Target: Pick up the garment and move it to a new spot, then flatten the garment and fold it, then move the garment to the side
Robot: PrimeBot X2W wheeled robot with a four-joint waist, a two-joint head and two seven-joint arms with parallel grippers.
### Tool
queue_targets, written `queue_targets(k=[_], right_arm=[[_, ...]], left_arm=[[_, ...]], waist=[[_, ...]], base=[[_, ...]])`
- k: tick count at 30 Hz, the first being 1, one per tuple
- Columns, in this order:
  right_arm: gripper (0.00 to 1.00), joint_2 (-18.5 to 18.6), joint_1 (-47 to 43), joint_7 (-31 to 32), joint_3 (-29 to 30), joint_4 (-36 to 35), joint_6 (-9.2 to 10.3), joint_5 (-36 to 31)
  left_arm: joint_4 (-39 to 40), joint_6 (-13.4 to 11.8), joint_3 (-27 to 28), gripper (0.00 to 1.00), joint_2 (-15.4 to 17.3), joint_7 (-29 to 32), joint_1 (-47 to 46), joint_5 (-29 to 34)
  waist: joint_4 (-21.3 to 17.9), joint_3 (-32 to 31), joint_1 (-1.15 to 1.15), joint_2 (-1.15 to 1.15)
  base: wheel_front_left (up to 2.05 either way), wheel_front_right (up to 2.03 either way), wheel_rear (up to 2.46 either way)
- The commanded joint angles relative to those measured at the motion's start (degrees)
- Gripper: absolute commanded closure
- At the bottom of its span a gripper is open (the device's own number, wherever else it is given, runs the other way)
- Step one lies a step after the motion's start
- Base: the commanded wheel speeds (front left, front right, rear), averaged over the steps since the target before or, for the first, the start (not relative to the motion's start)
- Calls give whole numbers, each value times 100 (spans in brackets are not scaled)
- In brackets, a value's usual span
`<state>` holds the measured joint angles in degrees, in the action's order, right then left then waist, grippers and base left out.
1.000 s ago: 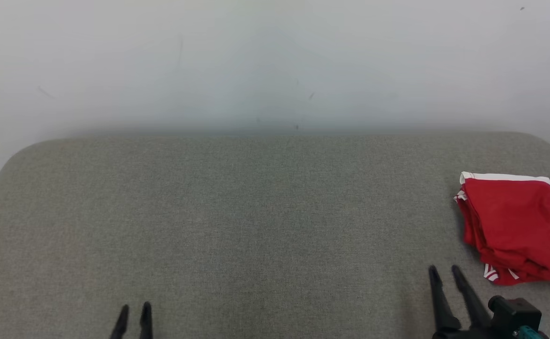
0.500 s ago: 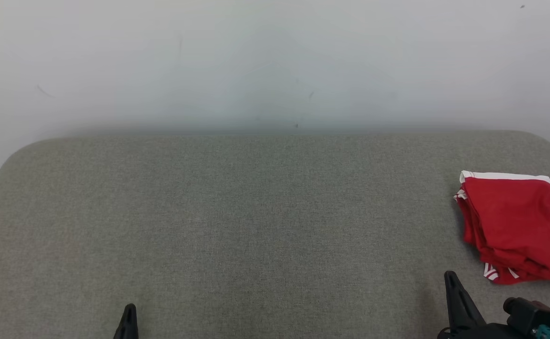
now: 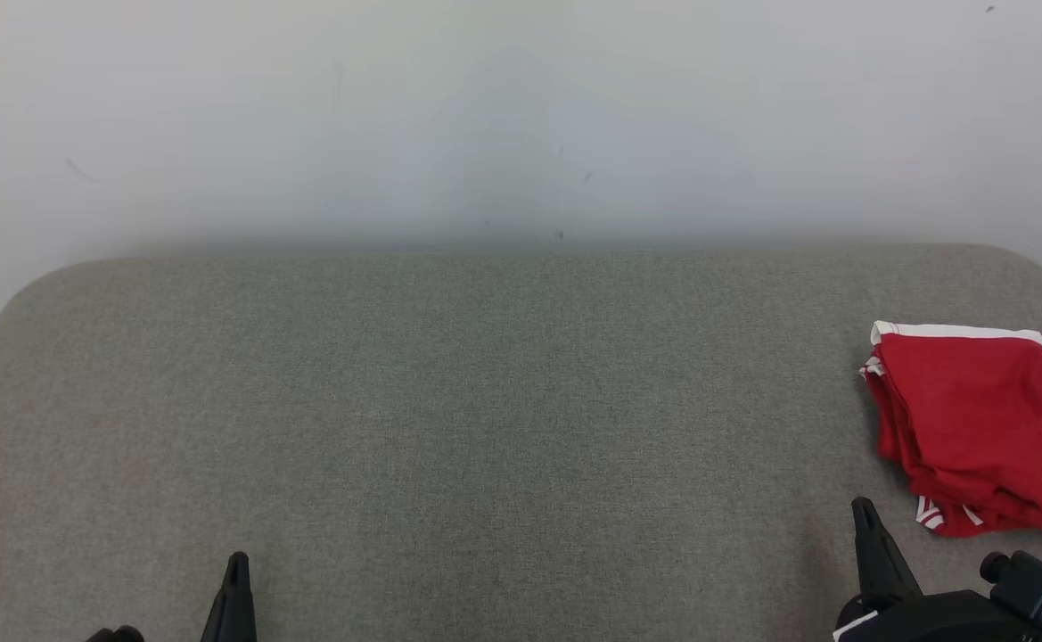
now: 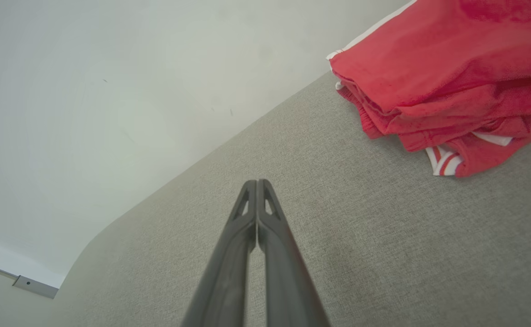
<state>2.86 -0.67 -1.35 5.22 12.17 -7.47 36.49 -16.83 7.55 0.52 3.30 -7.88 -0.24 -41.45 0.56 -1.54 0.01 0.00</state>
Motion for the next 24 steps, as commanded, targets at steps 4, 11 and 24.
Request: queue_targets(k=[4,11,24], right_arm=[[100,6,221,62,47,-24,-1,435],[100,6,318,143,92,35,-2,991],[100,5,491,287,171,141,-2,1912]], left_arm=[[22,-3,53,100,1,107,-237,-406],[-34,-4,90,100,-3,249,-370,-908],[-131,-5,151,100,-11,494,-591,-1770]], waist=[[-2,7,-1,0],[-6,19,-1,0],[-14,42,-1,0]], base=[[0,0,0],[0,0,0],[0,0,0]])
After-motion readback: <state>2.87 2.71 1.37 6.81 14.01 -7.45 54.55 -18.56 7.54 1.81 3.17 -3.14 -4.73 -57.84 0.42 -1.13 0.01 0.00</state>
